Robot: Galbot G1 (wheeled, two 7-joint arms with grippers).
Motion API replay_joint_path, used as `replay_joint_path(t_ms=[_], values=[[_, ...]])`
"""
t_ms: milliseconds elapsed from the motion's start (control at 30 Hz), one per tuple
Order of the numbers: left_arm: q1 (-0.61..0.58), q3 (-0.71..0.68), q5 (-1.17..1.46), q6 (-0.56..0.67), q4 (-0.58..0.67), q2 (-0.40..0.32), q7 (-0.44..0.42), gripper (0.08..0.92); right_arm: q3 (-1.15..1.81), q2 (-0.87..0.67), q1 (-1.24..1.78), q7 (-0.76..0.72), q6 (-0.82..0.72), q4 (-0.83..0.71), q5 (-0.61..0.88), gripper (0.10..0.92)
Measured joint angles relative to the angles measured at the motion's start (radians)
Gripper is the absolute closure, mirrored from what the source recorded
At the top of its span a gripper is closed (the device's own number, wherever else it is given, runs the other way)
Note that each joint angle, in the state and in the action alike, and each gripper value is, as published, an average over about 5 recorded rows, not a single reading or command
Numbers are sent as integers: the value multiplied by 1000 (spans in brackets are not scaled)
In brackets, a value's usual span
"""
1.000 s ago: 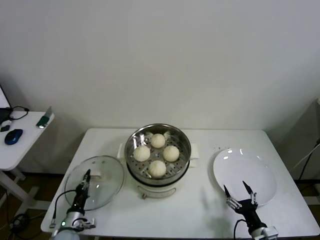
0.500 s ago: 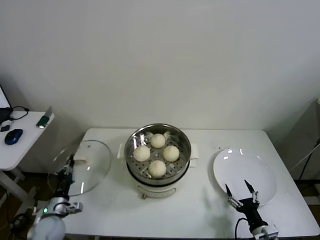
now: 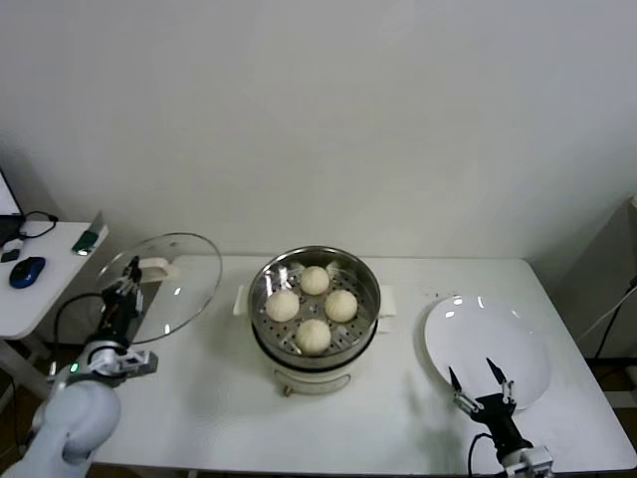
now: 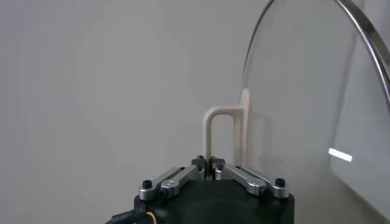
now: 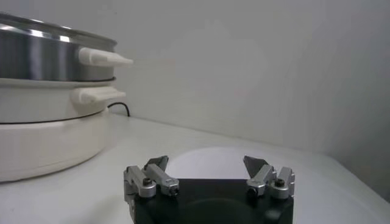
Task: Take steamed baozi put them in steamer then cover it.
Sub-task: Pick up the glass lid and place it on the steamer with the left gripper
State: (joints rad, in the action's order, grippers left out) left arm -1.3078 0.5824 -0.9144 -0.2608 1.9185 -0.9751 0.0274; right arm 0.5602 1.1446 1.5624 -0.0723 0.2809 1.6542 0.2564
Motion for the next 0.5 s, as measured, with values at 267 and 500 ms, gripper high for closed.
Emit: replay_joint_path(t_ms=[267,500], values=[[96,-168,-10,-133,104,10,-99,863,-1,0,-18,0,-6,1,-4,203],[196,-328,-76,-231,125,-37,-170,863,0,-1,-30,0,0,0,-2,203]])
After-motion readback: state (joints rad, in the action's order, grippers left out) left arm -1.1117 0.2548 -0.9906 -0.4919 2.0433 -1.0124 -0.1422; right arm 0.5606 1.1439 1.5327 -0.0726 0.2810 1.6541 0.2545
